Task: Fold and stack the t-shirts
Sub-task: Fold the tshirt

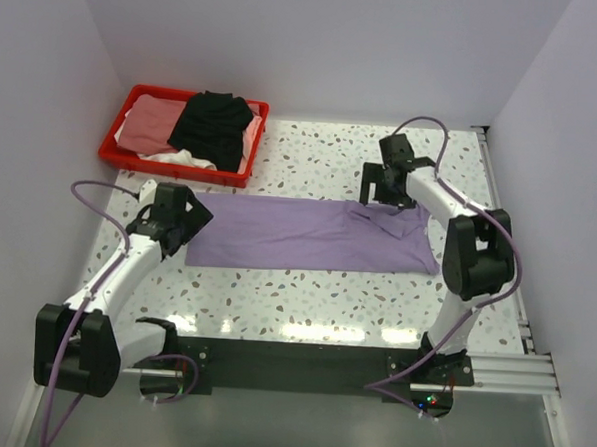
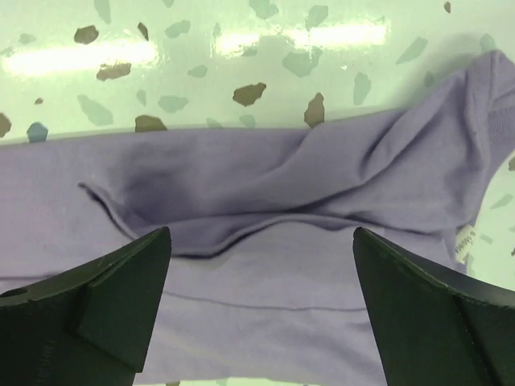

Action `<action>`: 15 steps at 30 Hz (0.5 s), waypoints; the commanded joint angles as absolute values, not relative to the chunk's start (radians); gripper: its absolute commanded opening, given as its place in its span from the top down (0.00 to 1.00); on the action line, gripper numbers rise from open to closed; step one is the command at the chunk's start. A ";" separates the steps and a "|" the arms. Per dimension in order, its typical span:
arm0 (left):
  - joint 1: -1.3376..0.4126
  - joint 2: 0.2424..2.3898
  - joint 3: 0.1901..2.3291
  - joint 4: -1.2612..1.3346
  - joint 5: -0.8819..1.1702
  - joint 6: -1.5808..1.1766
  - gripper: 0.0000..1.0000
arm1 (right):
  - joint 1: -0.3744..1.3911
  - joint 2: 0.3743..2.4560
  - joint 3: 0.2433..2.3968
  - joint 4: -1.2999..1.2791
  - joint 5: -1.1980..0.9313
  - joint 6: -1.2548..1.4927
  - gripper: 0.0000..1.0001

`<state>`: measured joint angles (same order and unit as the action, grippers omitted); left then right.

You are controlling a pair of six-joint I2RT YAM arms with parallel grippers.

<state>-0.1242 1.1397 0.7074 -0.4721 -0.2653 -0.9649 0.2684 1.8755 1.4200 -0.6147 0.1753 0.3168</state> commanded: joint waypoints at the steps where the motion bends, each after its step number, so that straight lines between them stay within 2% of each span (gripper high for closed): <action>1: -0.117 1.118 0.681 -0.404 -0.210 -0.920 0.00 | 0.285 1.731 1.379 -0.654 0.163 0.304 0.01; 5: -0.121 1.152 0.667 -0.327 -0.109 -0.902 0.00 | 0.305 1.567 1.229 -0.588 0.014 0.340 0.01; 8: -0.132 1.201 0.663 -0.252 -0.043 -0.896 0.00 | 0.307 1.534 1.083 -0.487 -0.061 0.379 0.01; 11: -0.152 1.252 0.652 -0.184 -0.008 -0.876 0.00 | 0.307 1.563 1.023 -0.414 -0.049 0.402 0.01; 15: -0.156 1.322 0.640 -0.175 -0.021 -0.851 0.00 | 0.307 1.669 1.054 -0.354 -0.013 0.394 0.01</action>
<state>-0.1535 1.2892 0.6559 -0.2417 -0.0521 -0.8955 0.3077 1.6184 1.0271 -0.4614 -0.0181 0.3779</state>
